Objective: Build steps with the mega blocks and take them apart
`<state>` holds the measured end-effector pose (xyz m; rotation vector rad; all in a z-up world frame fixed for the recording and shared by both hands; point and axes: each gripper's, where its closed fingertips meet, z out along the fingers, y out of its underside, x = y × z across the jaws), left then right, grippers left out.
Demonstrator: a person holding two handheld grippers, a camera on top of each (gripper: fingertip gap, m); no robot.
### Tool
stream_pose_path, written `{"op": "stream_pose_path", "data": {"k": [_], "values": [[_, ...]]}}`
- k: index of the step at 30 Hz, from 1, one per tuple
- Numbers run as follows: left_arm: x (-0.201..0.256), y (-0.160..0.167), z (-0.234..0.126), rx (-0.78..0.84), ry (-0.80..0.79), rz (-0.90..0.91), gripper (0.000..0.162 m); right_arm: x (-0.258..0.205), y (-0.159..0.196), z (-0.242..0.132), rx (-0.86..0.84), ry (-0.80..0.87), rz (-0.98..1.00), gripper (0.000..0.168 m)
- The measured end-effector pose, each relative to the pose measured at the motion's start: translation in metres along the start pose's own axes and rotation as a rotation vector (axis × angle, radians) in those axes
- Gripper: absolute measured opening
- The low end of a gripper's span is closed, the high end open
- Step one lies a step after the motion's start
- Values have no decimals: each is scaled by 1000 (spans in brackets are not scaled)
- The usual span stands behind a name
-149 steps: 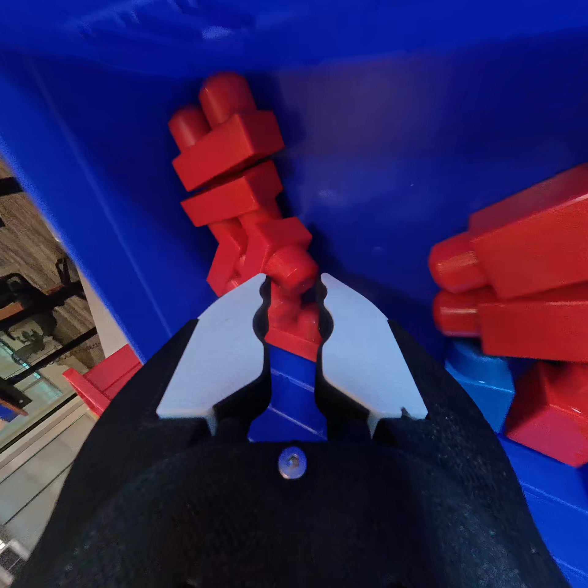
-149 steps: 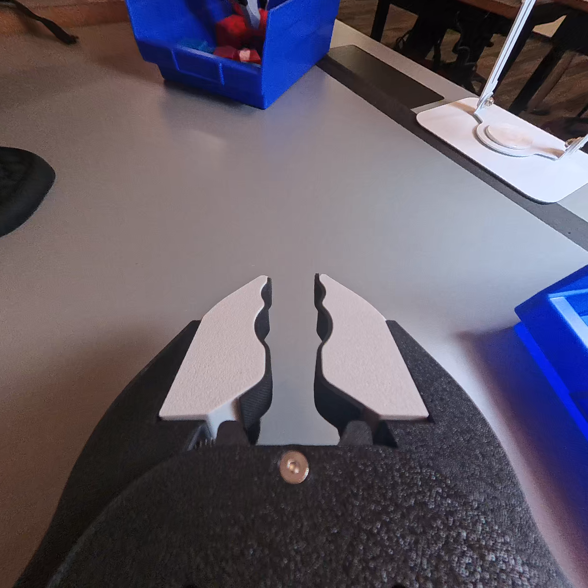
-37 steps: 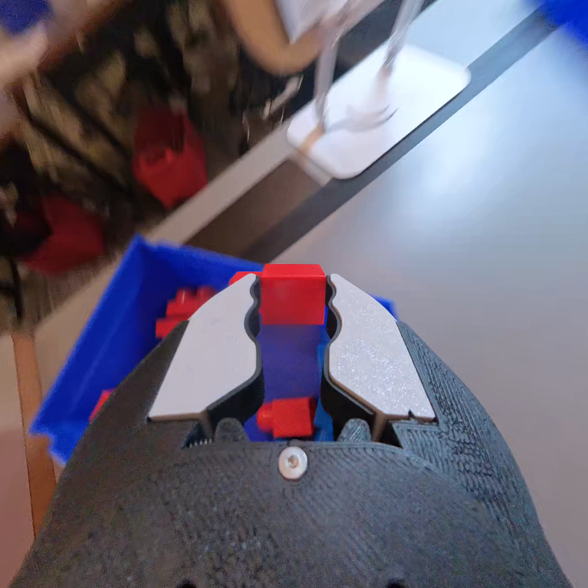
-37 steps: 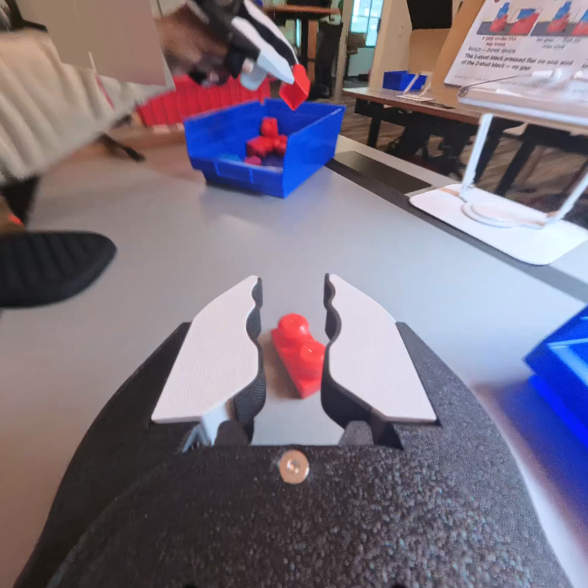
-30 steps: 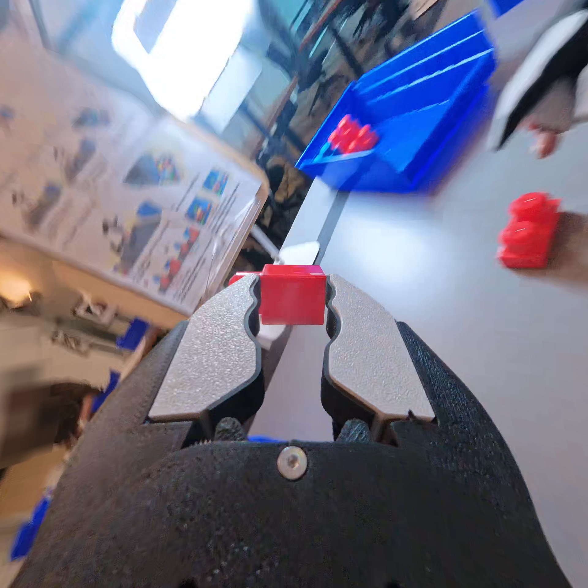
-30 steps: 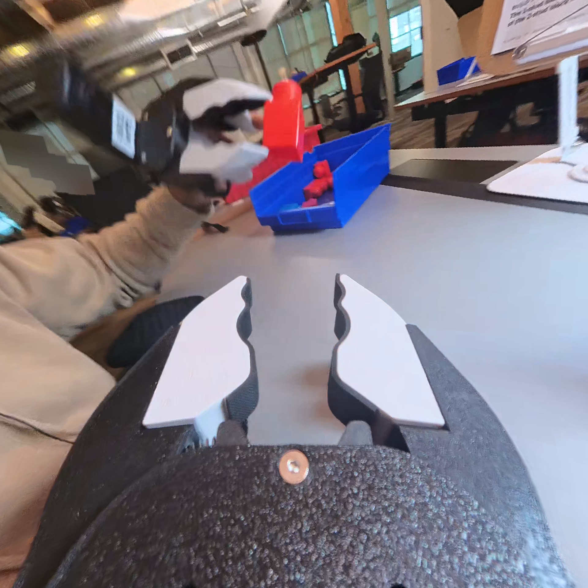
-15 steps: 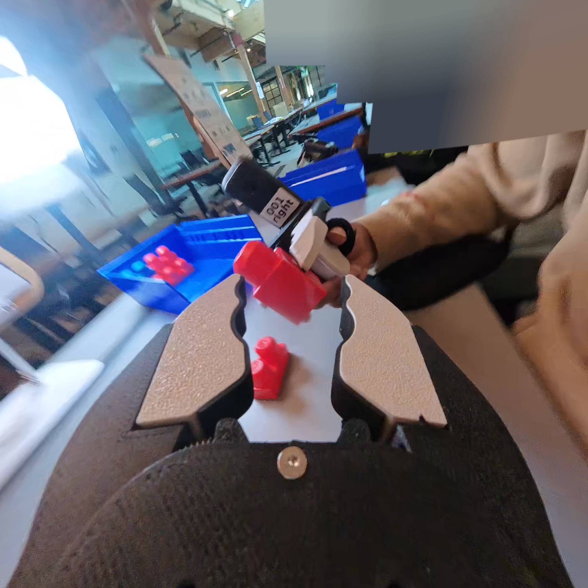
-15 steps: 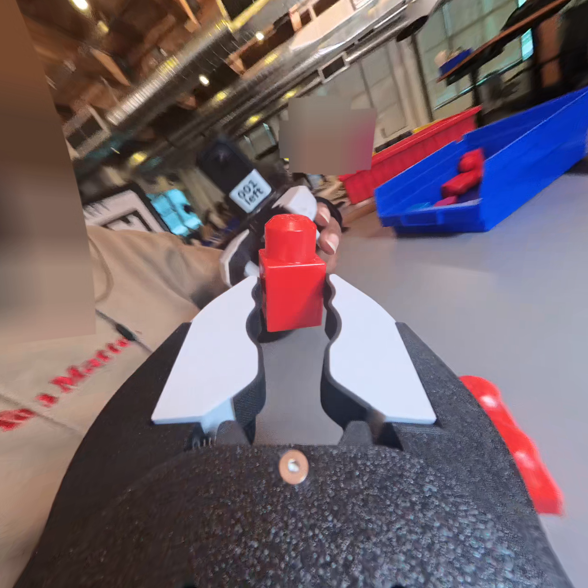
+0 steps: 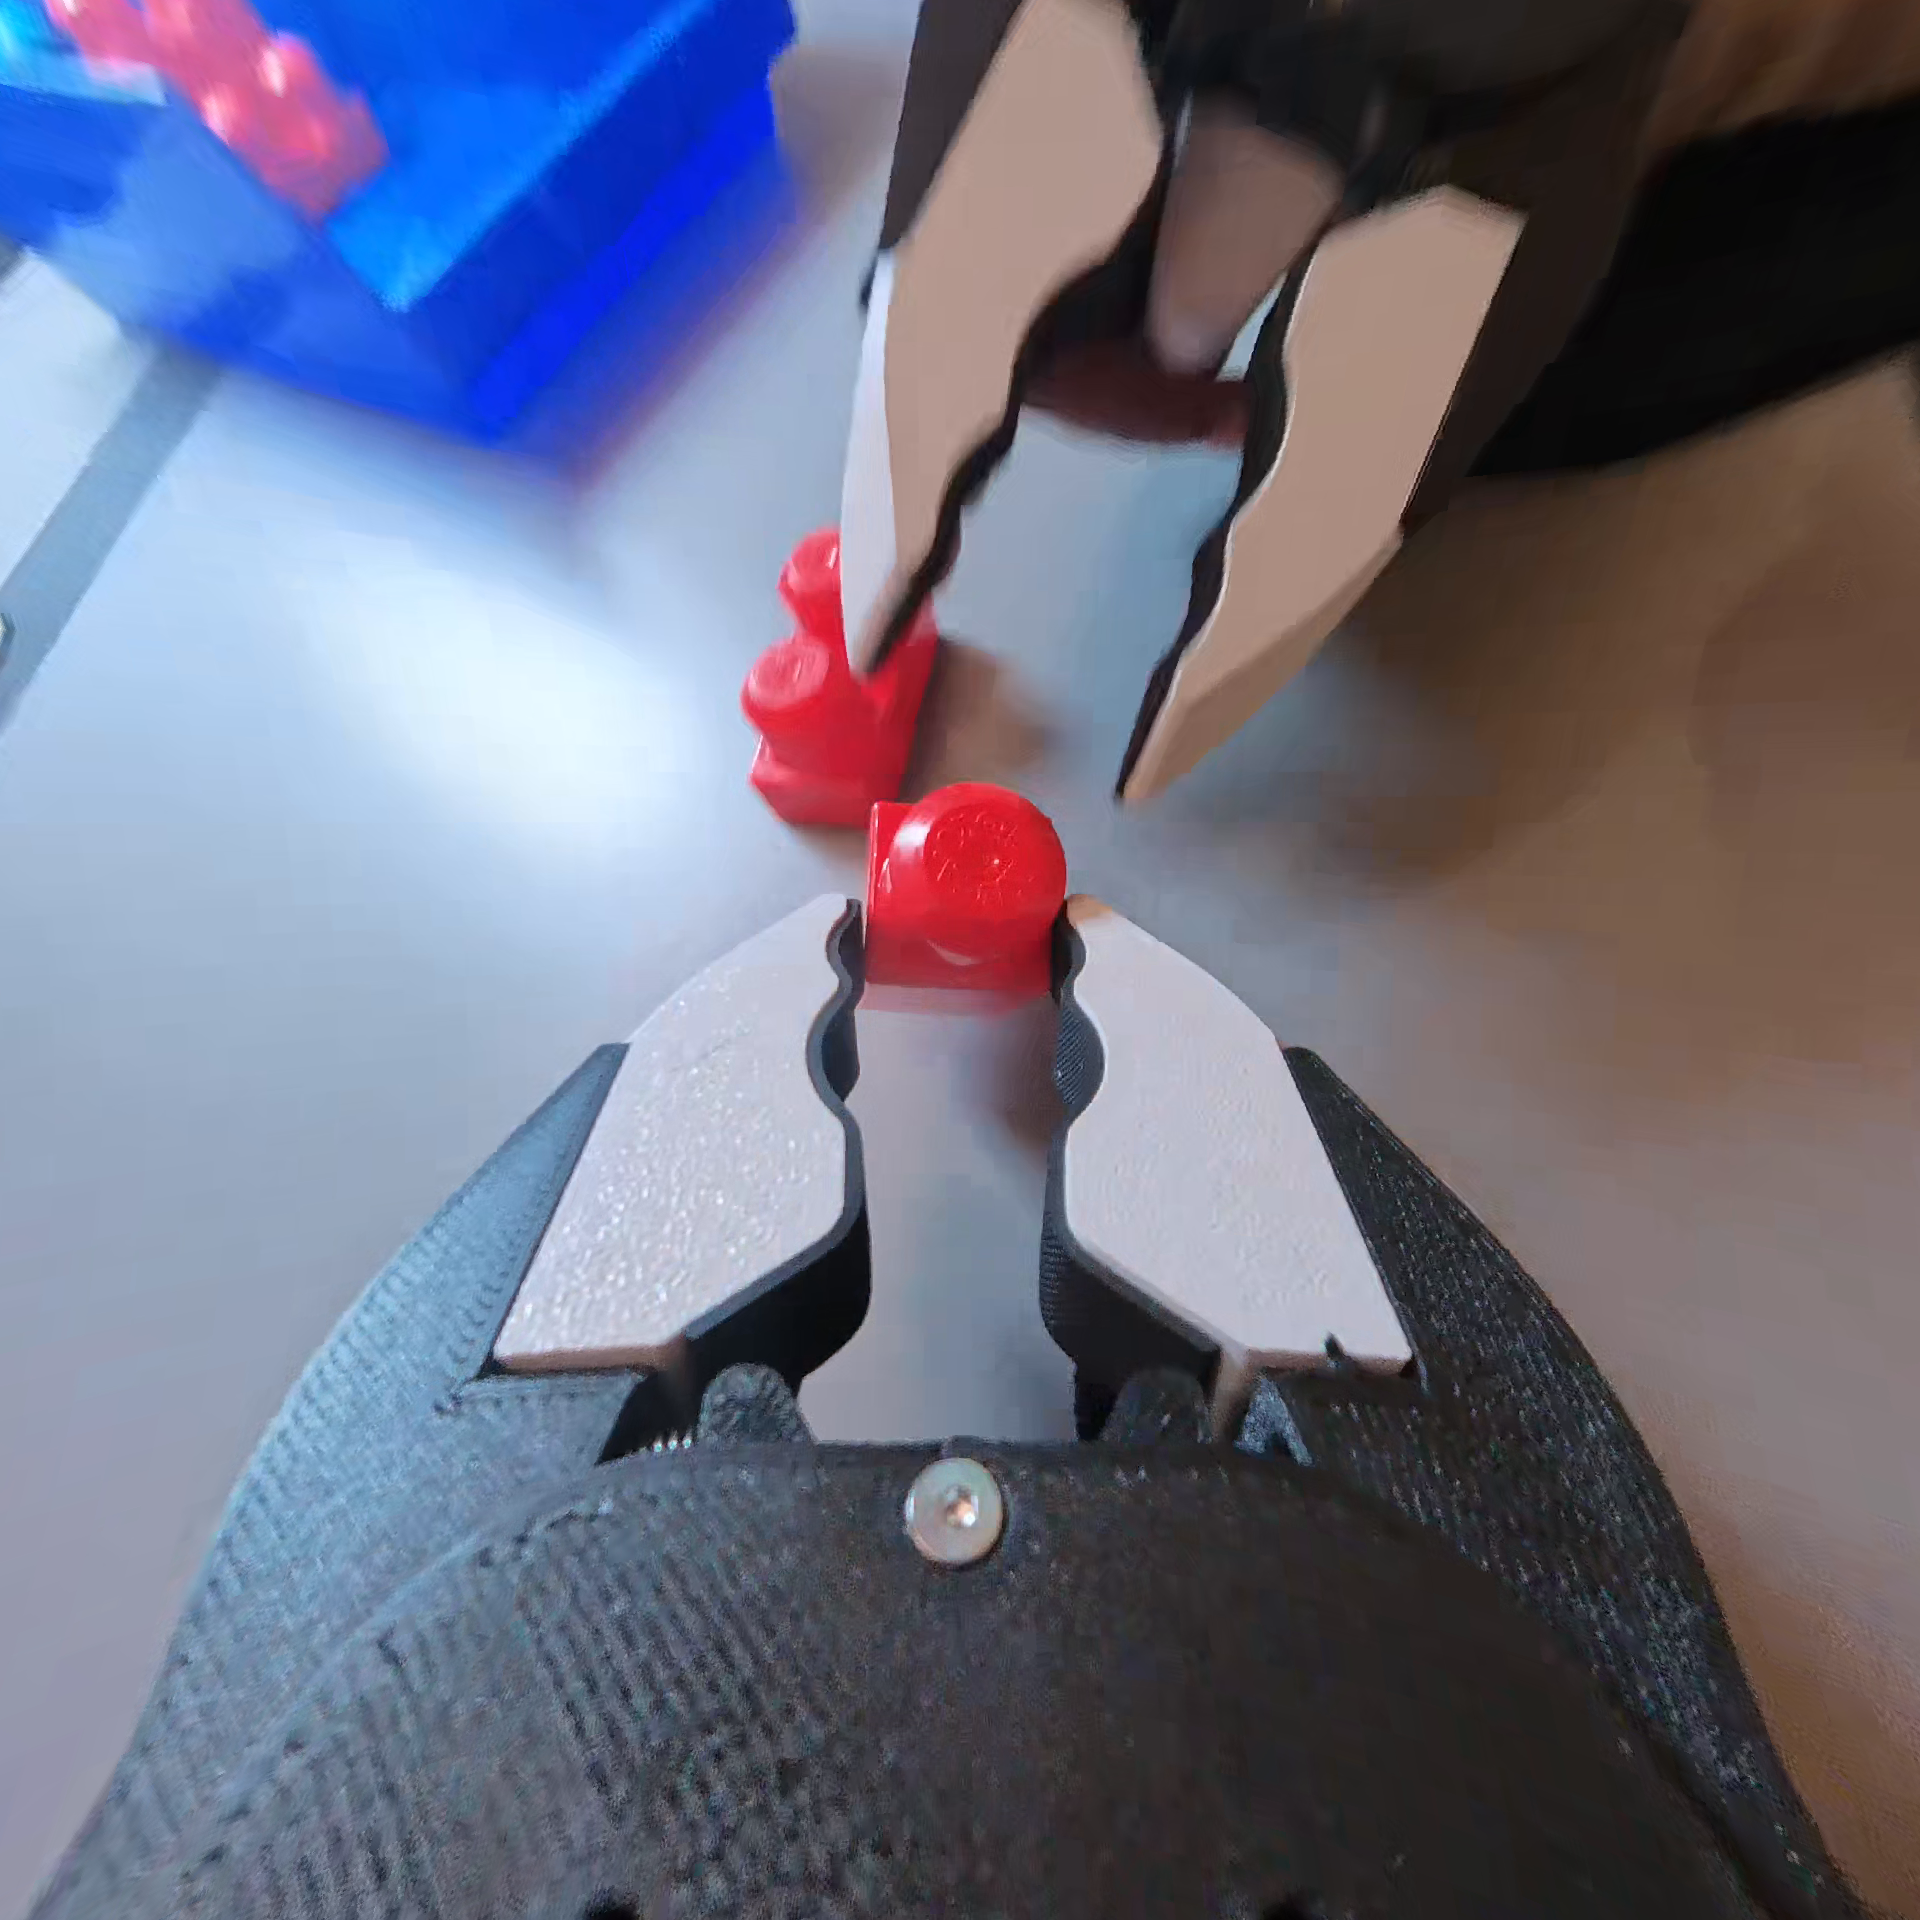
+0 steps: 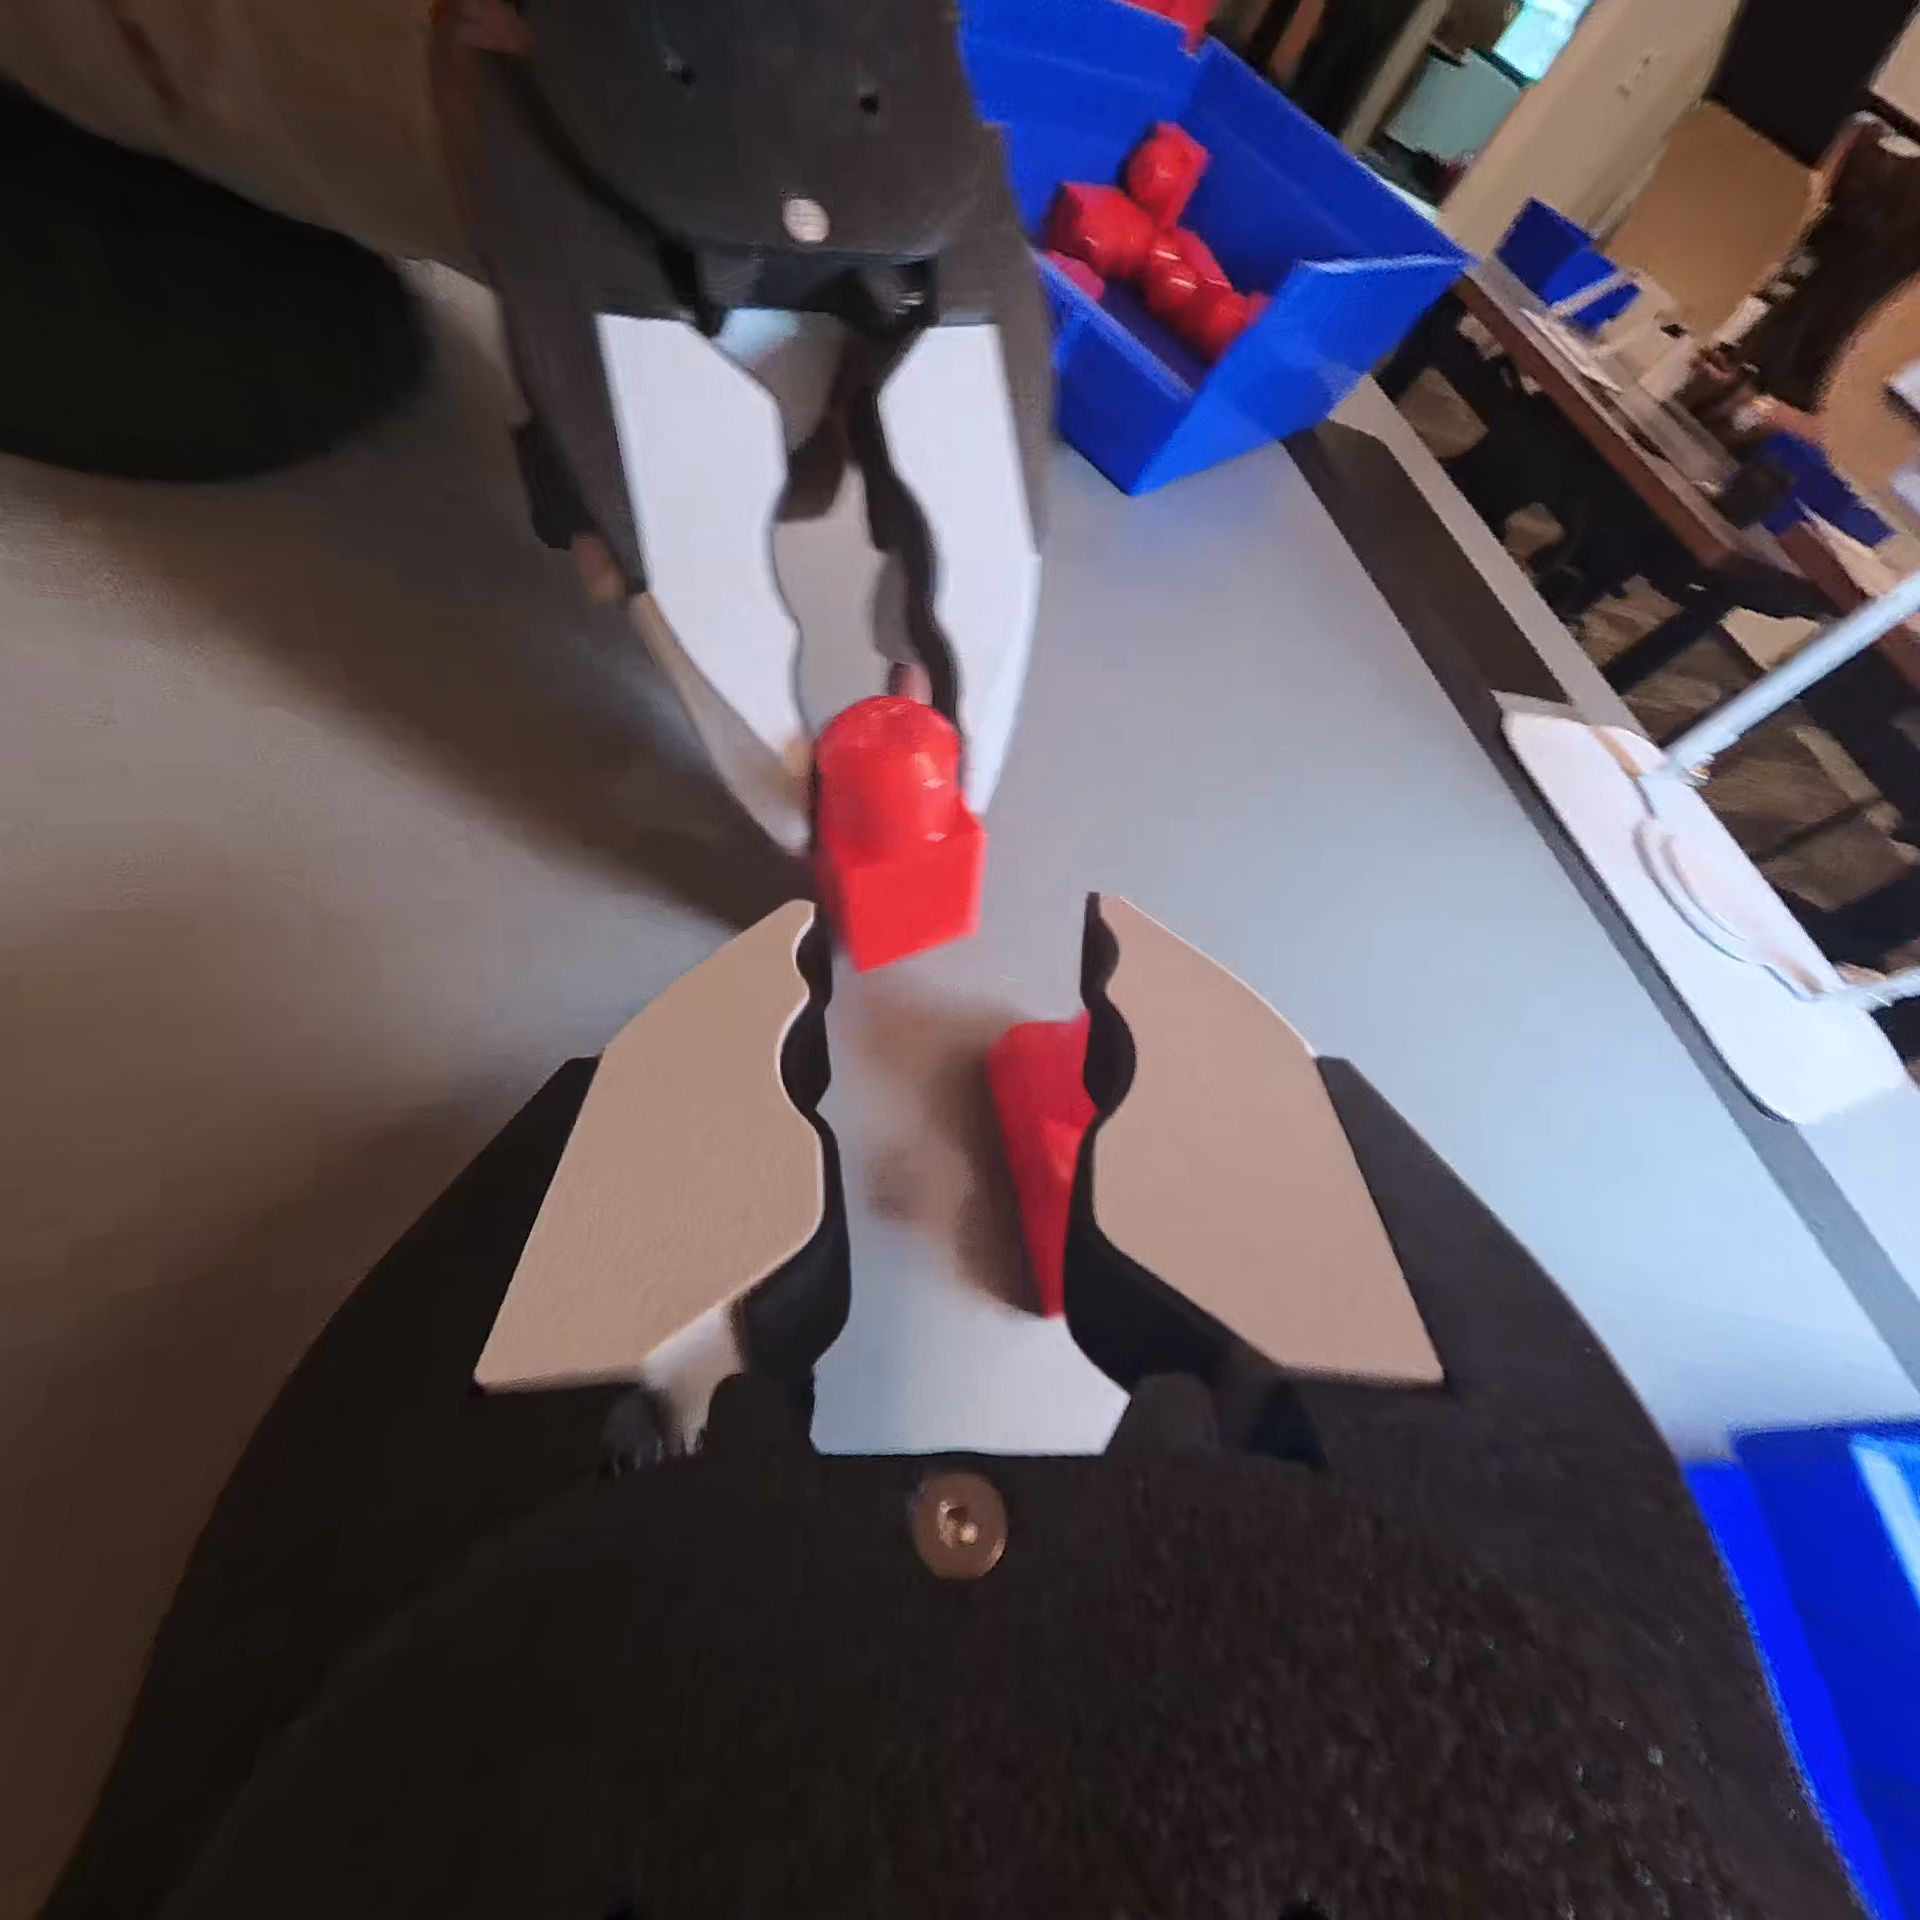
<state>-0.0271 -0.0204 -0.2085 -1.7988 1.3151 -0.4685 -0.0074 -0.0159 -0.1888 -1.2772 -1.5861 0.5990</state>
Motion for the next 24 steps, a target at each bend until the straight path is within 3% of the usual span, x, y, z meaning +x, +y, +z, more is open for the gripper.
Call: {"op": "stream_pose_path", "data": {"k": [2,5,8,11,15,17,20,22,24], "values": [[-9,13,2,-50,-12,-74,36,22,10,-3,-55,98,13,52],[-21,14,1,-38,-44,-148,55,45,47,-4,-232,155,101,66],[-27,4,-5,27,-72,-147,59,40,78,-4,-357,73,224,39],[-26,-9,-10,107,-74,-152,59,48,45,-9,-167,84,333,36],[-20,-46,-26,336,-24,-218,60,52,-39,-35,355,-18,543,36],[-12,-72,-41,493,36,-263,59,42,-63,-43,501,-90,594,36],[-1,-97,-58,629,92,-273,53,17,-81,-39,568,-194,591,36],[9,-101,-63,639,125,-240,37,4,-83,-30,542,-235,574,36],[11,-102,-67,644,127,-224,36,-6,-77,-20,471,-260,549,39]]}}
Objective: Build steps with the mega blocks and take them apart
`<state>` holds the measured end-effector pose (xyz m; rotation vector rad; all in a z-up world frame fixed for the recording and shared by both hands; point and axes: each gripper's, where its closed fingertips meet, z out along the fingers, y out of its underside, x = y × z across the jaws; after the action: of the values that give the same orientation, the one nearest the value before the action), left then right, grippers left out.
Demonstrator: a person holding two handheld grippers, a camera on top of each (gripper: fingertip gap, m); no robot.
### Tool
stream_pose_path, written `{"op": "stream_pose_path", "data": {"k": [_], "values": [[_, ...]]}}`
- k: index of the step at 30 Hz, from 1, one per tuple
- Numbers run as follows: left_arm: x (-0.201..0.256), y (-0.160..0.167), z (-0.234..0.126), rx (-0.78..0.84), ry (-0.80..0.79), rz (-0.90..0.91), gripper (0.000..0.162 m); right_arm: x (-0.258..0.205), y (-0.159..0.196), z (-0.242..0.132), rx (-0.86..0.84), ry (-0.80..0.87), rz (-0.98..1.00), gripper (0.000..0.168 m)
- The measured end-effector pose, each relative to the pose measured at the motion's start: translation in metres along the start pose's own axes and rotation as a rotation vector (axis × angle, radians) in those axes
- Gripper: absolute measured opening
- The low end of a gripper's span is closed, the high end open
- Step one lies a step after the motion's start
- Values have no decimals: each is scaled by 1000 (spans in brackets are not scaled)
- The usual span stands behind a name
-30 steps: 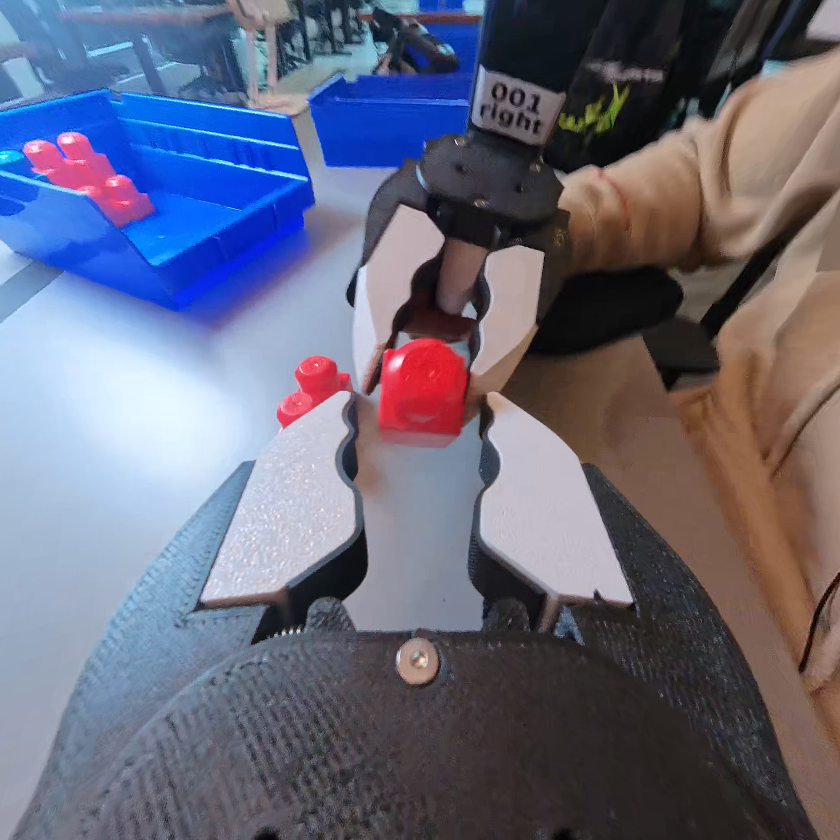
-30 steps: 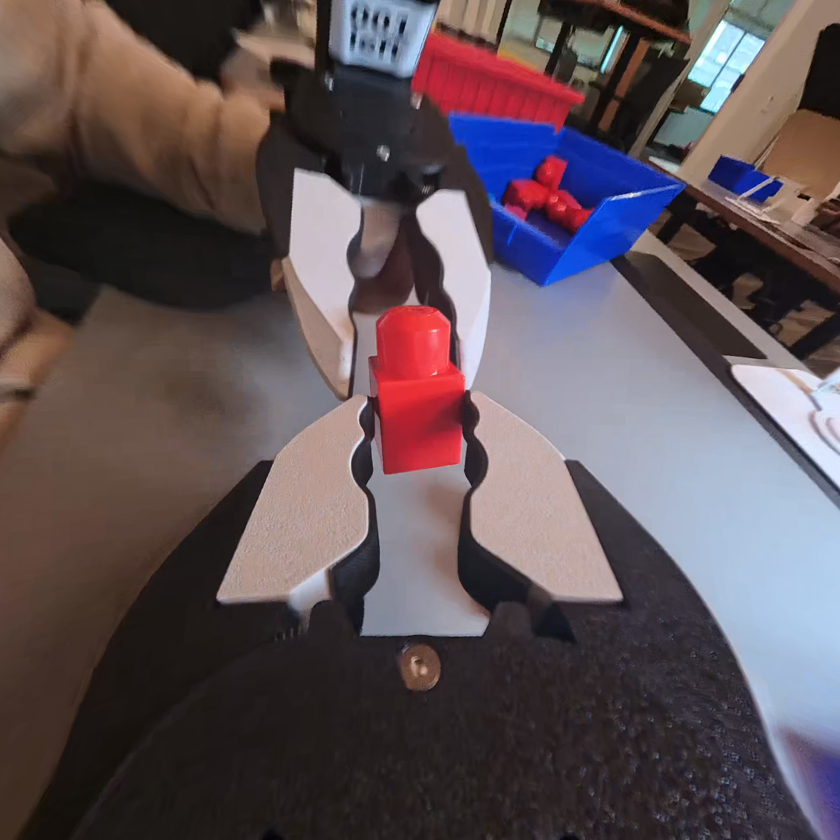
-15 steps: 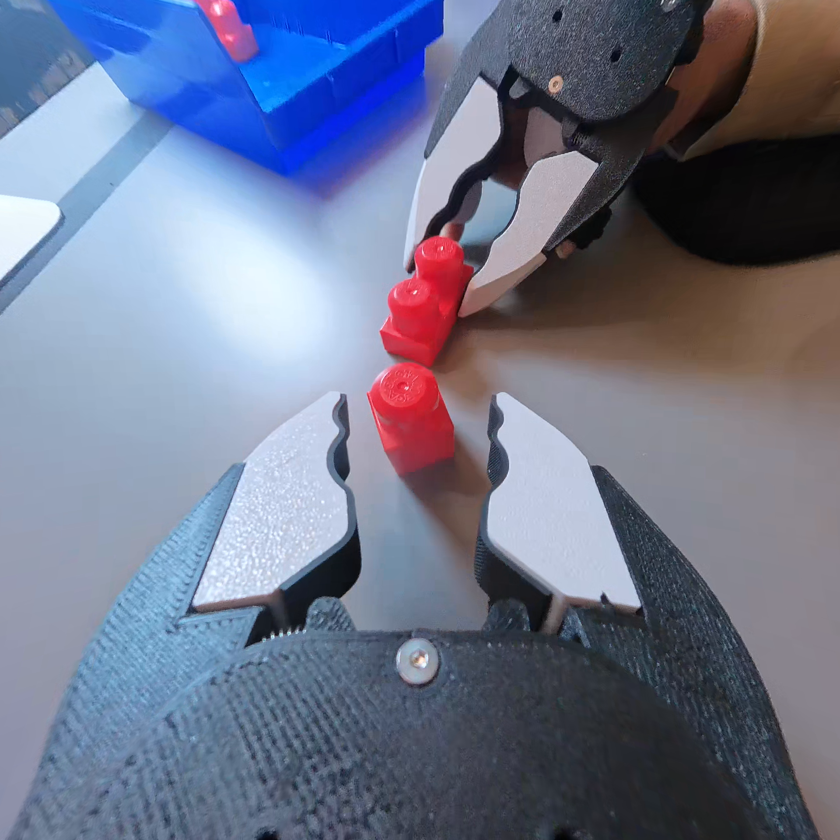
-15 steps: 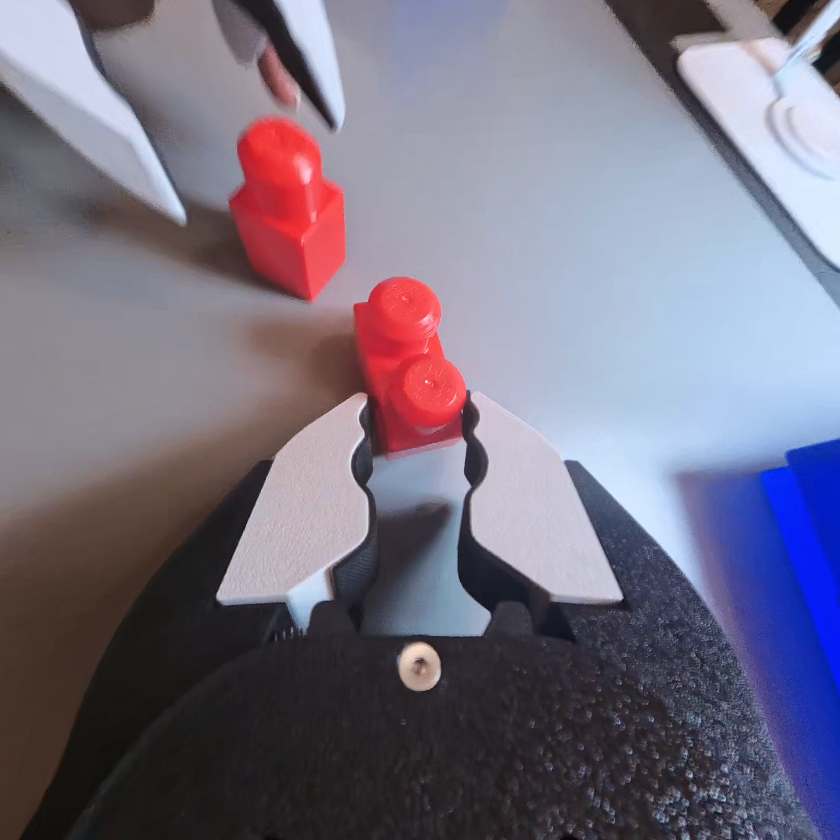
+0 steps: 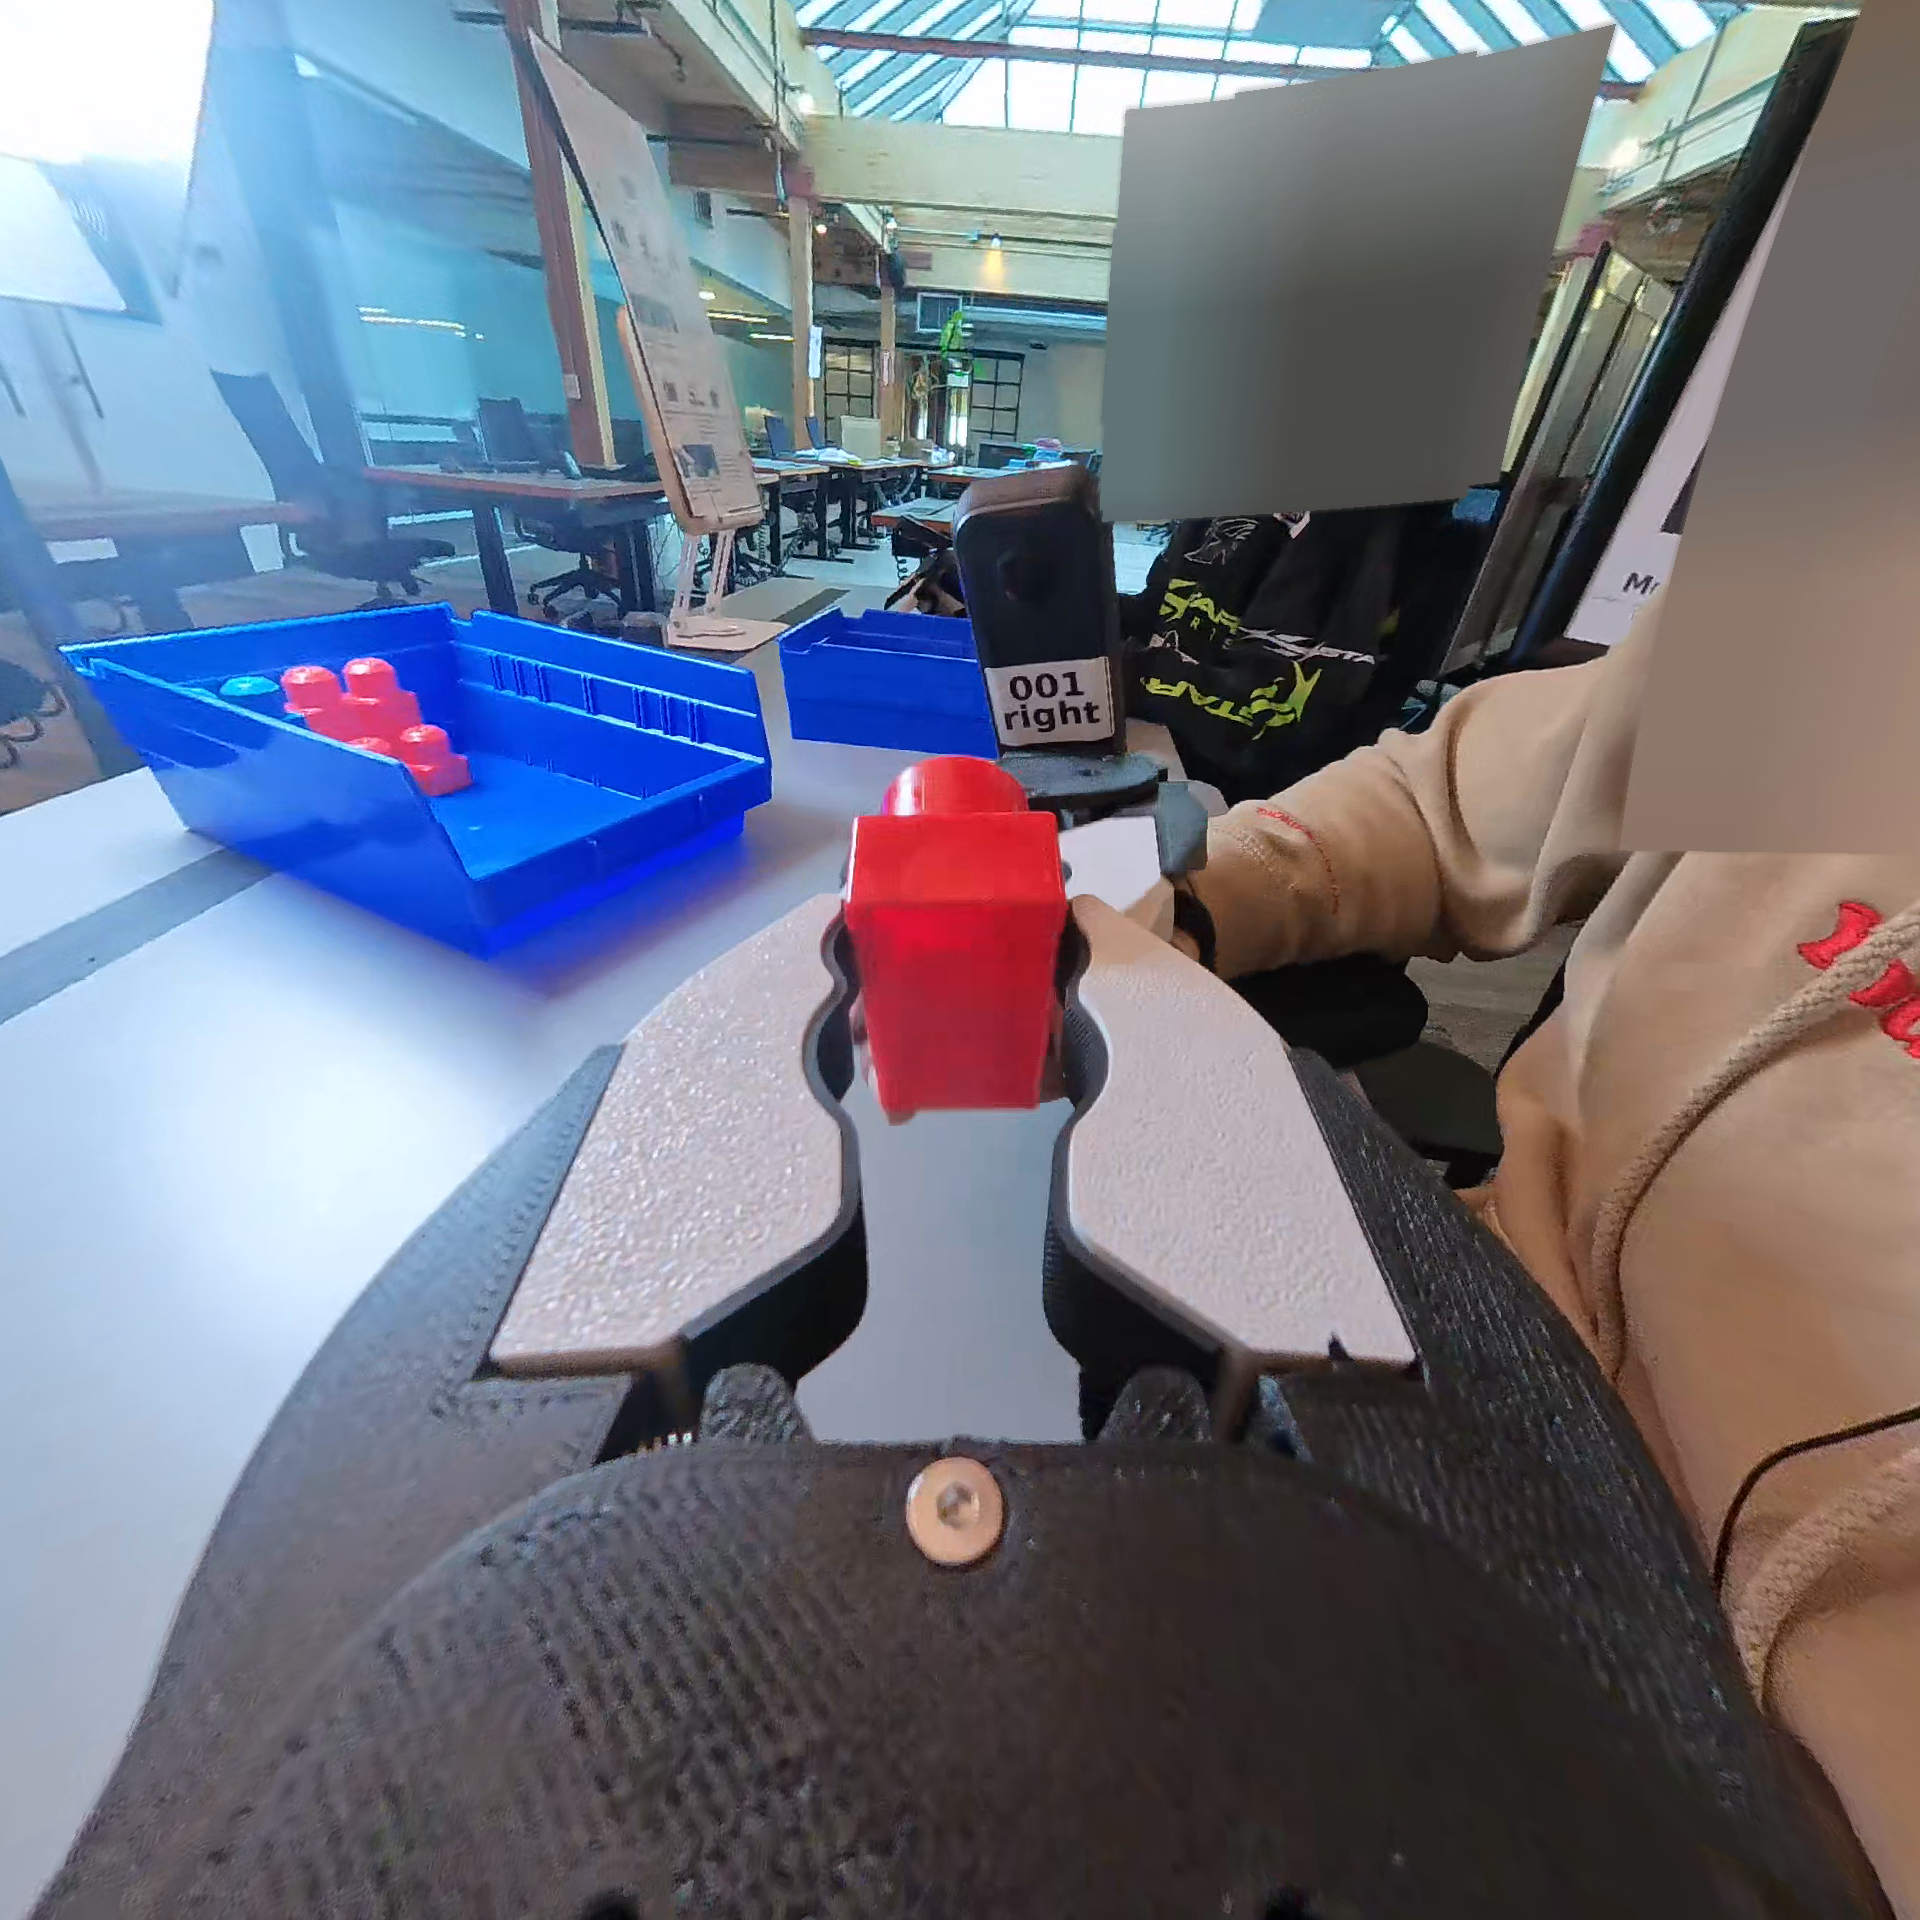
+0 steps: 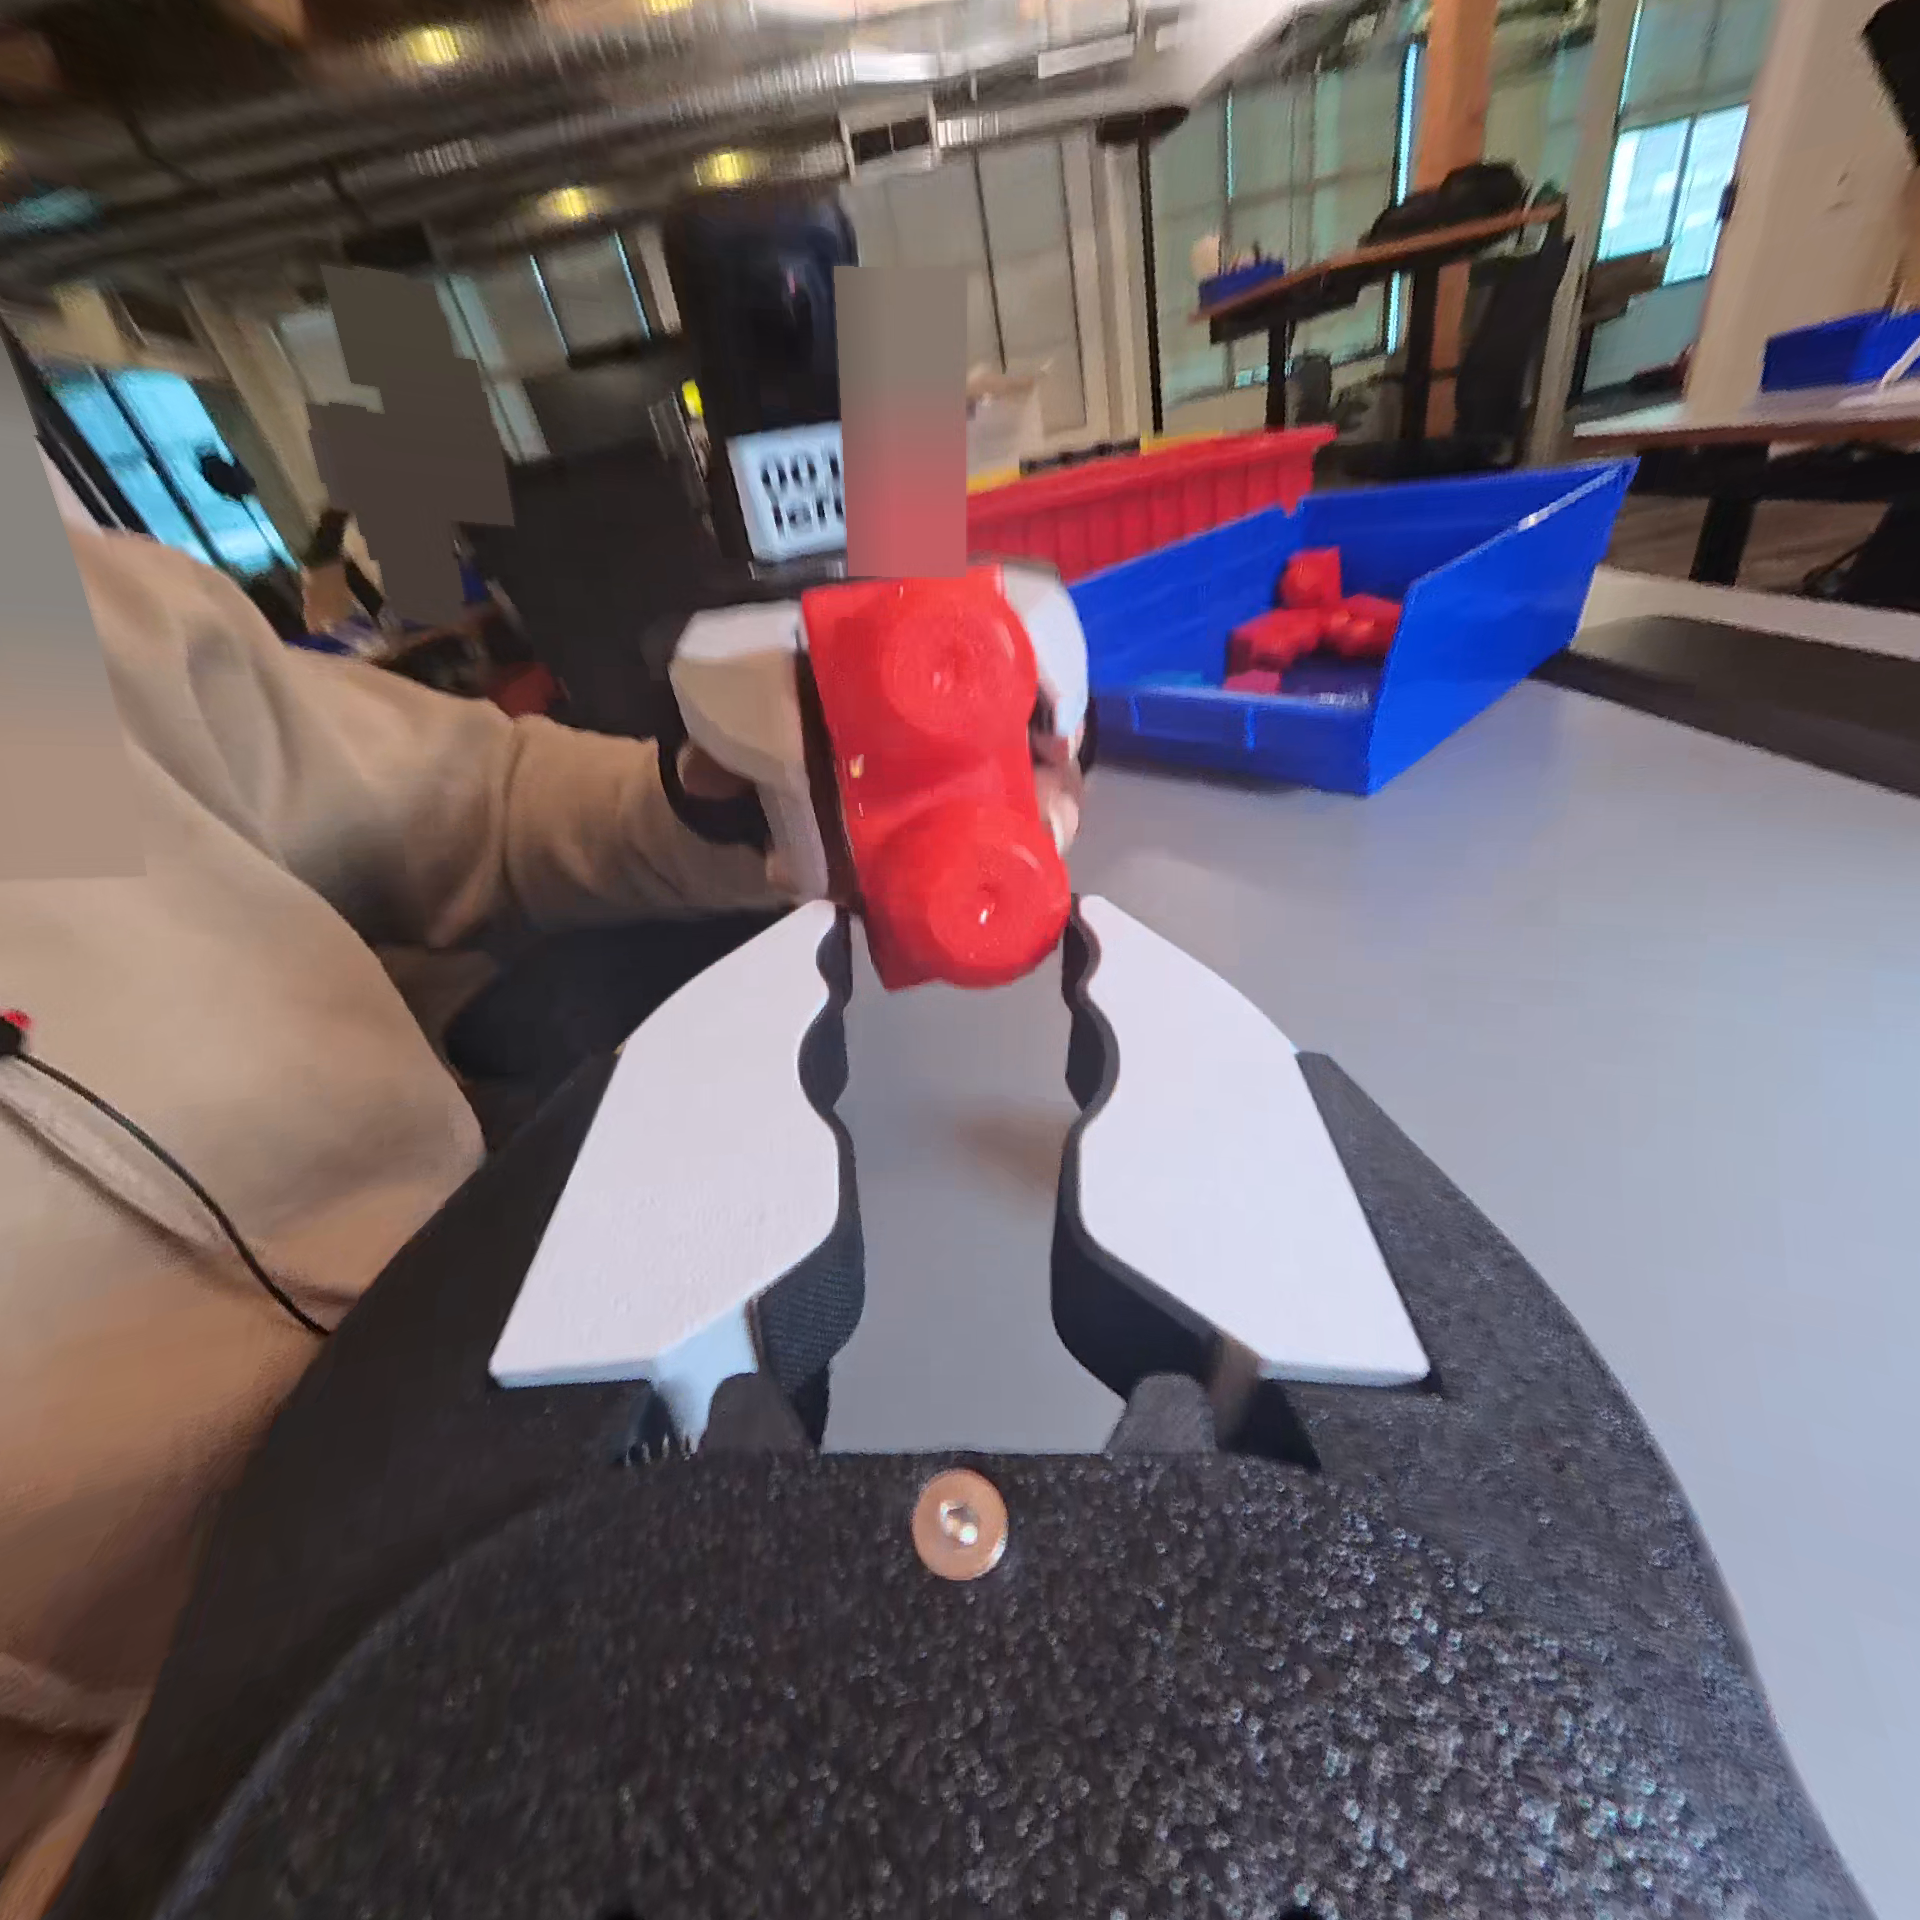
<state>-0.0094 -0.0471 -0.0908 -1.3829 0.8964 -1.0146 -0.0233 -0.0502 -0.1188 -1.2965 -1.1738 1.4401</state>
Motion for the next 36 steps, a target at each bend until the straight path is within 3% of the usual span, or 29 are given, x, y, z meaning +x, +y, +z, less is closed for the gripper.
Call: {"op": "stream_pose_path", "data": {"k": [6,10,17,23,28,36], "values": [[-22,-11,-15,7,-87,35,36,51,47,5,-310,258,-157,57],[-34,-14,-22,16,-154,66,36,76,76,18,-494,347,-150,68],[-65,-10,-38,15,-313,114,36,85,86,28,-711,481,-189,63],[-82,-10,-50,23,-390,115,36,92,84,19,-777,492,-157,45],[-85,-11,-52,18,-399,118,36,104,81,-4,-847,463,-142,52],[-88,-4,-51,-21,-397,134,36,97,88,9,-1034,277,-281,66]]}}
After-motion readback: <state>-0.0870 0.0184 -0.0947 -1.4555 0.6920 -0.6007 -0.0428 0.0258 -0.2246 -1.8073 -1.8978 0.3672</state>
